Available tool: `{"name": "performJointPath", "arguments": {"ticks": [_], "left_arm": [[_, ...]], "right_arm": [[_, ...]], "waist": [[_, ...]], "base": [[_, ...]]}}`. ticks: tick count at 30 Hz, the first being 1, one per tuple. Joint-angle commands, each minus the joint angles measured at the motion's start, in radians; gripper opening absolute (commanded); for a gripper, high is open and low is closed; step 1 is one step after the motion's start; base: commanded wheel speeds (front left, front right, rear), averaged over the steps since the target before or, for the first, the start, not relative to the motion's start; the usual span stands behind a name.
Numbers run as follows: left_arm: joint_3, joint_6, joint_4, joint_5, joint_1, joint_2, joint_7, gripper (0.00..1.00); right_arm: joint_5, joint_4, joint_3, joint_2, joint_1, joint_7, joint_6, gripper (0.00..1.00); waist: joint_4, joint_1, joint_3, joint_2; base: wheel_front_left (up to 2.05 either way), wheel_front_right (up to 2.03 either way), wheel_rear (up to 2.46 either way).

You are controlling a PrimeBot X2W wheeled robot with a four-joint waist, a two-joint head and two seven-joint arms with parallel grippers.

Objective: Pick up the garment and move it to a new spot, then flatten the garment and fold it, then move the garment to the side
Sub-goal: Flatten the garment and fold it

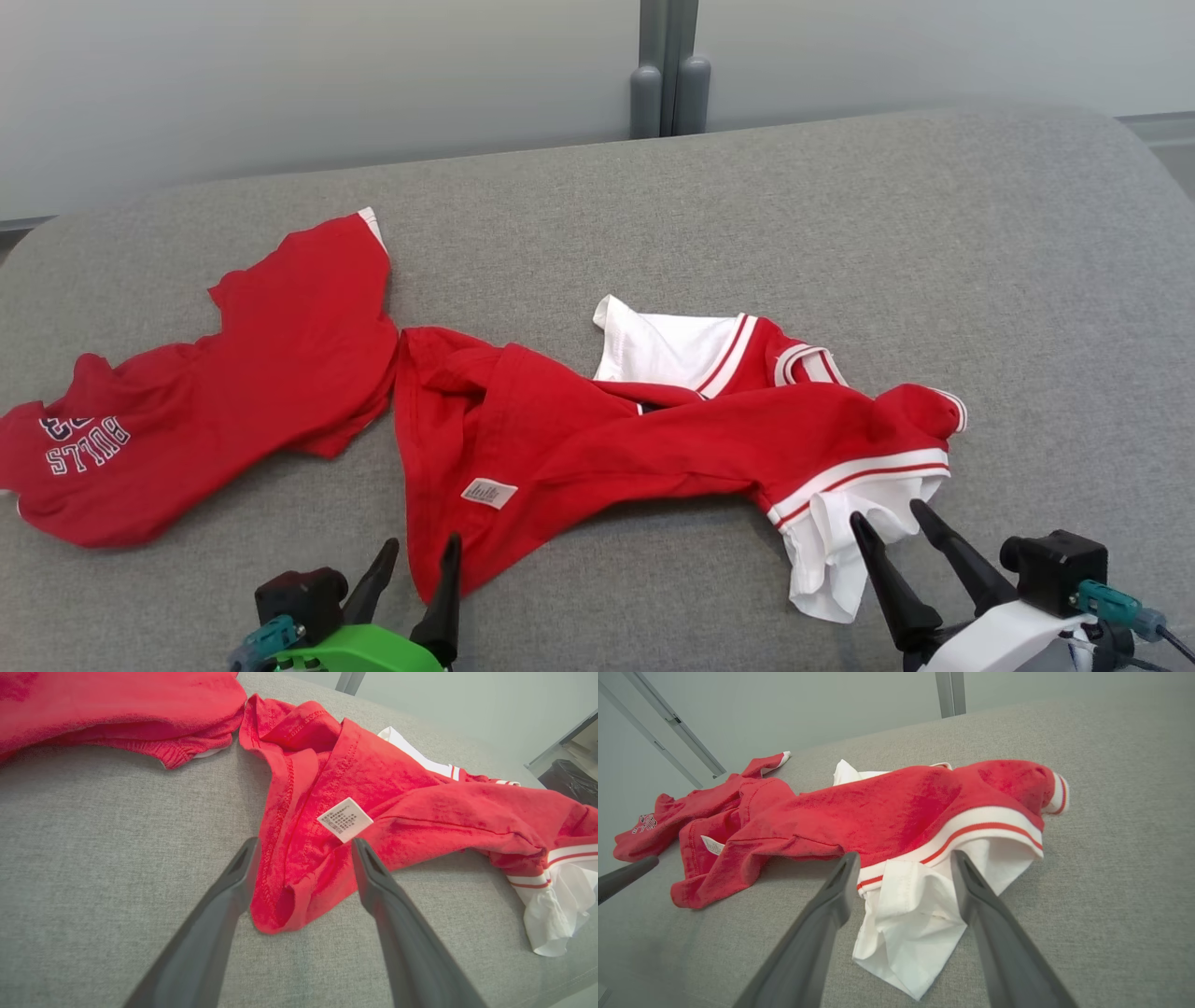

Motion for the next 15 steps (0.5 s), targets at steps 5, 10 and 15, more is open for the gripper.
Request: {"name": "performJointPath", "arguments": {"ticks": [5,10,15], "left_arm": [[-0.033,-0.022,0.042,-0.005,-0.043,-0.018,0.038,1.0],[-0.05,-0.034,0.072,-0.005,-0.064,-0.032,0.05,1.0],[-0.063,-0.045,0.1,-0.003,-0.083,-0.043,0.054,1.0]], "right_arm": [[0.016,0.072,0.038,0.011,-0.04,0.026,0.0,1.0],[0.003,0.132,0.032,0.031,-0.068,0.053,0.0,1.0],[-0.006,0.173,0.022,0.044,-0.086,0.077,0.0,1.0]], "waist": [[0.008,0.0,0.019,0.0],[0.019,0.0,0.031,0.0],[0.03,0.0,0.037,0.0]], "base": [[0.0,0.0,0.0],[0.0,0.0,0.0],[0.0,0.0,0.0]]}}
